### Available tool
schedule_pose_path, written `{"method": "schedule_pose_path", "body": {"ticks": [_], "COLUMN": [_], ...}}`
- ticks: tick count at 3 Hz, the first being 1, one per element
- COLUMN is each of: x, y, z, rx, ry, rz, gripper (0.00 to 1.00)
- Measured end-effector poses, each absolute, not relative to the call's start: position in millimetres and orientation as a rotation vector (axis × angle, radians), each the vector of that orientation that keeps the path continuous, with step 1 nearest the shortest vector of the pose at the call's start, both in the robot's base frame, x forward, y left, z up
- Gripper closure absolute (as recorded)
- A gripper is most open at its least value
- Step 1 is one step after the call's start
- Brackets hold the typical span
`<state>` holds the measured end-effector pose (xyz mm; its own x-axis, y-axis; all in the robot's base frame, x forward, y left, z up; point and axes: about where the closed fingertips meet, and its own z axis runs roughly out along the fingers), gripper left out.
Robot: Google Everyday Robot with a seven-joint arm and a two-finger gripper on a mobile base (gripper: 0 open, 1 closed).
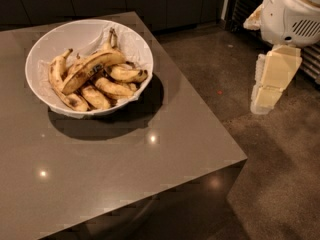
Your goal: Pick banana from white bowl
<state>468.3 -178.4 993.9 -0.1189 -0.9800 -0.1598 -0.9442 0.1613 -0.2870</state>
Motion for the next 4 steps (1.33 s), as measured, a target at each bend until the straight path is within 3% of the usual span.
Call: {"method": "schedule_pose_path", "body": {"ticks": [2, 4], "x": [504.4, 523.9], "y": [-117.5, -93.5], "z": [1003.3, 1012.5], "rx": [-2.071, -2.075], "ry": [1.954, 1.895], "rz": [-0.207, -0.223], "gripper": [0.00, 0.00]}}
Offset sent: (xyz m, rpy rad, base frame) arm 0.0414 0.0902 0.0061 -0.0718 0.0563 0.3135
